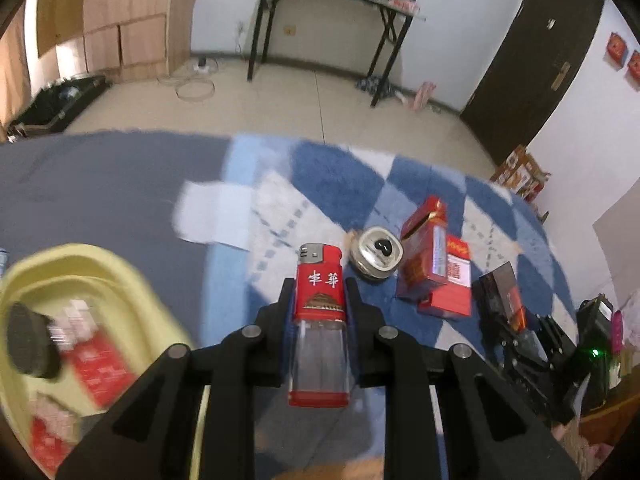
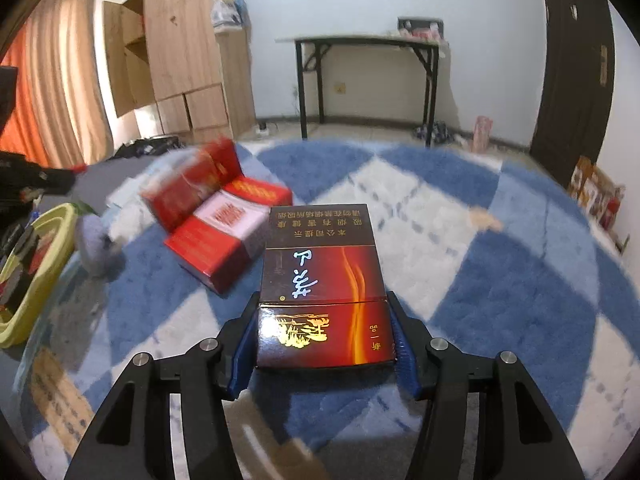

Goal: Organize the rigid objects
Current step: 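Place the brown box and red lighter into the yellow tray, opening both grippers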

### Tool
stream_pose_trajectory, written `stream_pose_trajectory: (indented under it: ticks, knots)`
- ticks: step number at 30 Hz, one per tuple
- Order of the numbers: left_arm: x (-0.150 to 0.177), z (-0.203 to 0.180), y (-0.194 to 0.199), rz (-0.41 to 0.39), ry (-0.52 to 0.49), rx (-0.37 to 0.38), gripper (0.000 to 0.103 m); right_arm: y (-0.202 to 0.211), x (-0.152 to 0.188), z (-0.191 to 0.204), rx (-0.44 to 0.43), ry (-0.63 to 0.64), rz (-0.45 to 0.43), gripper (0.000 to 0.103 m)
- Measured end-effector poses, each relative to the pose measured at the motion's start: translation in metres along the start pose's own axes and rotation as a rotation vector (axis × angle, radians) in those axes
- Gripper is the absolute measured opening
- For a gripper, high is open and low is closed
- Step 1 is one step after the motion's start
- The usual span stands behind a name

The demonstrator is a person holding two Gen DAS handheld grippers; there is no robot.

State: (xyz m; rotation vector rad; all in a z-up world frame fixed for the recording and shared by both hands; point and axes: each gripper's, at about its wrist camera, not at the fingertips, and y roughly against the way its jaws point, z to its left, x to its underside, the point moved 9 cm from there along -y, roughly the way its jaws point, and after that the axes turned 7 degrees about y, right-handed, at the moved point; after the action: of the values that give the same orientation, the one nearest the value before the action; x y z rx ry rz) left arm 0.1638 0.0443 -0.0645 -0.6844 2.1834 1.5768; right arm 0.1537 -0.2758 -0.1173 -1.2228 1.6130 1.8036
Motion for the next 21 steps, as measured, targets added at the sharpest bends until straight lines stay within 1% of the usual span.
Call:
stream_pose_trajectory:
  ticks: [1, 3, 5, 7, 9, 11, 12, 13, 16, 17, 19, 20, 21]
  knots:
    - [-0.002, 0.008, 0.012, -0.009, 0.008, 0.004, 0.024, 0.008, -0.007, 0.004, -0.002, 0.009, -0.026, 0.056]
    - [-0.005, 0.023, 0.029, -0.005, 0.03, 0.022, 0.024, 0.018, -0.016, 0.012, -0.011, 0.021, -0.05, 0.056]
    - [-0.006, 0.039, 0.041, -0.02, 0.015, -0.02, 0.024, 0.023, -0.022, 0.021, -0.017, 0.034, -0.053, 0.056]
    - [-0.008, 0.054, 0.057, -0.041, 0.05, -0.008, 0.024, 0.032, -0.028, 0.034, -0.041, 0.042, -0.063, 0.056]
    - [-0.007, 0.078, 0.079, -0.067, 0.09, -0.009, 0.024, 0.043, -0.038, 0.058, -0.077, 0.083, -0.078, 0.056]
    - [-0.002, 0.098, 0.091, -0.065, 0.08, -0.047, 0.024, 0.051, -0.052, 0.092, -0.135, 0.135, -0.083, 0.056]
    - [0.004, 0.117, 0.097, -0.056, 0.071, -0.08, 0.024, 0.055, -0.06, 0.114, -0.179, 0.158, -0.081, 0.056]
    - [0.01, 0.13, 0.099, -0.042, 0.07, -0.096, 0.024, 0.055, -0.066, 0.134, -0.22, 0.176, -0.073, 0.056]
    - [0.032, 0.176, 0.107, -0.018, 0.105, -0.143, 0.024, 0.051, -0.08, 0.21, -0.37, 0.21, -0.02, 0.056]
    - [0.041, 0.192, 0.107, -0.004, 0.129, -0.156, 0.024, 0.045, -0.083, 0.239, -0.415, 0.225, 0.012, 0.056]
    - [0.061, 0.222, 0.103, 0.037, 0.149, -0.196, 0.024, 0.035, -0.084, 0.279, -0.443, 0.281, 0.051, 0.056]
    - [0.071, 0.228, 0.097, 0.071, 0.153, -0.186, 0.024, 0.026, -0.084, 0.302, -0.454, 0.317, 0.077, 0.056]
    - [0.079, 0.233, 0.091, 0.106, 0.163, -0.173, 0.024, 0.02, -0.084, 0.315, -0.465, 0.331, 0.099, 0.056]
